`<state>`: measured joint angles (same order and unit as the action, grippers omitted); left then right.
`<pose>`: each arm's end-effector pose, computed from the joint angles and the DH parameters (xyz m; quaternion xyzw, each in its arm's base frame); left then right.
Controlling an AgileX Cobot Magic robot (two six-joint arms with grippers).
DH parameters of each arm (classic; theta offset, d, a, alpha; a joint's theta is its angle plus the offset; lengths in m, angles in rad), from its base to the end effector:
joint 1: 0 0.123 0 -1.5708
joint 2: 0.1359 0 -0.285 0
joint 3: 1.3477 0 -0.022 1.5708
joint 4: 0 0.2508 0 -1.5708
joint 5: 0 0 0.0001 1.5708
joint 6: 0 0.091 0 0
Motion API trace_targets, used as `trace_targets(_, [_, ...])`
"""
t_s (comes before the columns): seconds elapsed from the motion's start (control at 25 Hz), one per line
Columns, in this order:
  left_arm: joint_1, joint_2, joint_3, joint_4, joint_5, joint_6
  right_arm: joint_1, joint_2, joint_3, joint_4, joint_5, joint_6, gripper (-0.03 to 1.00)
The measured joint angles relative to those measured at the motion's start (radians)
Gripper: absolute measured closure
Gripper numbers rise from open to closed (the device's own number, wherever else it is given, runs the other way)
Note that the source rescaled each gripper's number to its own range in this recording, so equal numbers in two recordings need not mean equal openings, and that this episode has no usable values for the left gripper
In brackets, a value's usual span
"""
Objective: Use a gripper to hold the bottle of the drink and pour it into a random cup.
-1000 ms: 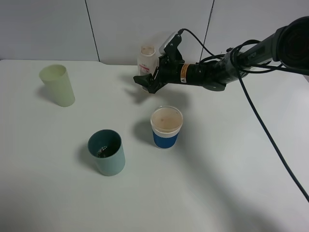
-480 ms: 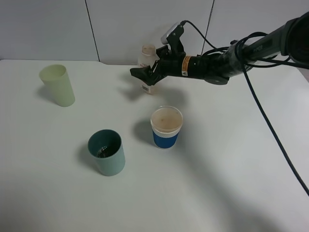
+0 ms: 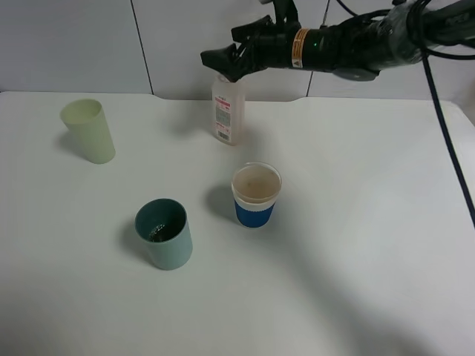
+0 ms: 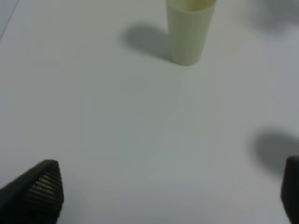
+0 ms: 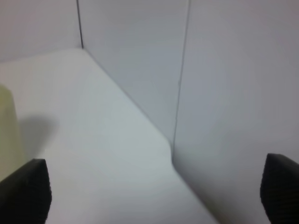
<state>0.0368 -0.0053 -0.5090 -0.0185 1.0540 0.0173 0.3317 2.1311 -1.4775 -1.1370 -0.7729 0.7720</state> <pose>-0.0064 -0.0017 0.2803 -0.0079 0.8476 0.0051 0.5305 0.4309 0.2093 0.2132 -0.4058 0.6353 0.2900 0.5896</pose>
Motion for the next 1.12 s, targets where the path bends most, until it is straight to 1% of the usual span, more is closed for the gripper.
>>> trace_targets(0.12, [0.000,0.000,0.000,-0.001,0.000,0.000,0.000,-0.063,0.000,-0.005,0.025,0.025,-0.01])
trace_targets(0.28, [0.000,0.000,0.000,-0.001,0.000,0.000,0.000,-0.153,0.000,-0.007,0.088,0.050,-0.01])
trace_targets(0.48, [0.000,0.000,0.000,0.000,0.000,0.000,0.000,-0.273,0.000,0.007,0.232,0.068,-0.01])
trace_targets(0.64, [0.000,0.000,0.000,0.000,0.000,0.000,0.000,-0.368,0.000,0.073,0.361,0.057,-0.01])
trace_targets(0.72, [0.000,0.000,0.000,0.000,0.000,0.000,0.000,-0.418,0.000,0.124,0.442,0.022,-0.01])
trace_targets(0.84, [0.000,0.000,0.000,0.000,0.000,0.000,0.000,-0.486,0.000,0.218,0.566,-0.082,-0.01])
trace_targets(0.92, [0.000,0.000,0.000,0.000,0.000,0.000,0.000,-0.523,0.000,0.258,0.626,-0.144,-0.01])
trace_targets(1.08, [0.000,0.000,0.000,0.000,0.000,0.000,0.000,-0.598,0.000,0.280,0.773,-0.231,-0.01])
trace_targets(1.12, [0.000,0.000,0.000,0.000,0.000,0.000,0.000,-0.614,0.000,0.282,0.797,-0.244,-0.01])
